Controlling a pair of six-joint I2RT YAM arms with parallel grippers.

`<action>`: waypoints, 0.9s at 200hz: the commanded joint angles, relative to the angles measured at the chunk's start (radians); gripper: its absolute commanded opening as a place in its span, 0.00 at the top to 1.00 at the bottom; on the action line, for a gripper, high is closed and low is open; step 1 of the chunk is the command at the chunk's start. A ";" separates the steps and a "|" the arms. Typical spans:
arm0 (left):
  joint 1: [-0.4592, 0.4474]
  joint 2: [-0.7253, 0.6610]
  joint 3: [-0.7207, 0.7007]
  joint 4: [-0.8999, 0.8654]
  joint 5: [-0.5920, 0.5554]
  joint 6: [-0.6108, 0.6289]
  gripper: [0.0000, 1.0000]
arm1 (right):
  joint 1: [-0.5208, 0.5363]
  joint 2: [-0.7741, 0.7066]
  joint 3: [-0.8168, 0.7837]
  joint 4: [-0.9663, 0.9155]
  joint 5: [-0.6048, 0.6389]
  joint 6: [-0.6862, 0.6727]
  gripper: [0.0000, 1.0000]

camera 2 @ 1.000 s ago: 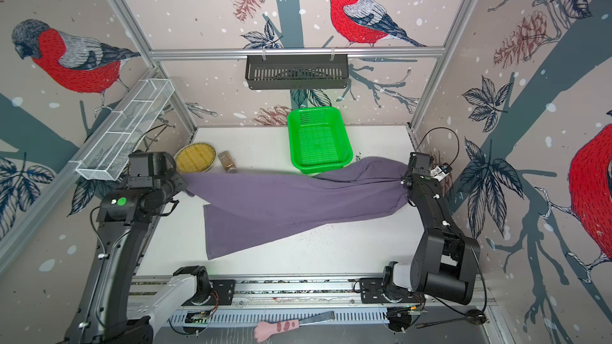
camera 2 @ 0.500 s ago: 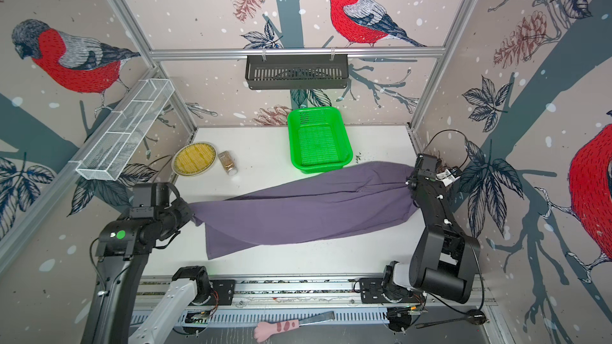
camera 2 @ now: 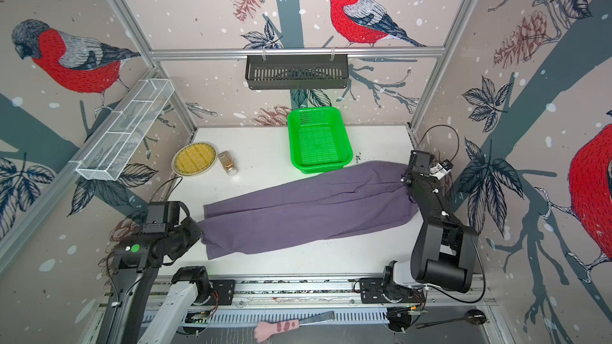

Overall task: Fold and stack the trousers
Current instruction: Flatten out the trousers at the center of the table, then move the trousers to the center of the table.

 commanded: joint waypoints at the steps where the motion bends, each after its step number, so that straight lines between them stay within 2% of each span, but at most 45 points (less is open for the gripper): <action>1: 0.001 0.033 -0.001 0.039 -0.041 0.020 1.00 | 0.070 -0.023 0.044 -0.020 0.010 -0.050 0.28; 15: 0.002 0.042 -0.034 0.092 0.007 0.026 1.00 | 0.116 -0.044 0.047 -0.028 -0.005 -0.062 0.27; 67: -0.001 0.131 -0.209 0.338 0.162 0.015 1.00 | 0.264 -0.183 -0.100 0.075 -0.454 -0.122 0.27; 98: -0.044 0.189 -0.269 0.430 0.161 -0.017 1.00 | 0.400 -0.257 -0.243 0.169 -0.644 -0.187 0.27; 111: -0.063 0.222 -0.299 0.485 0.178 -0.040 1.00 | 0.481 -0.278 -0.290 0.205 -0.649 -0.202 0.27; 133: -0.135 0.289 -0.303 0.532 0.133 -0.082 1.00 | 0.603 -0.301 -0.332 0.259 -0.618 -0.218 0.27; 155: -0.136 0.337 -0.319 0.592 0.130 -0.117 1.00 | 0.675 -0.280 -0.362 0.323 -0.623 -0.231 0.27; 180: -0.136 0.404 -0.417 0.754 0.179 -0.163 1.00 | 0.740 -0.216 -0.360 0.342 -0.614 -0.259 0.27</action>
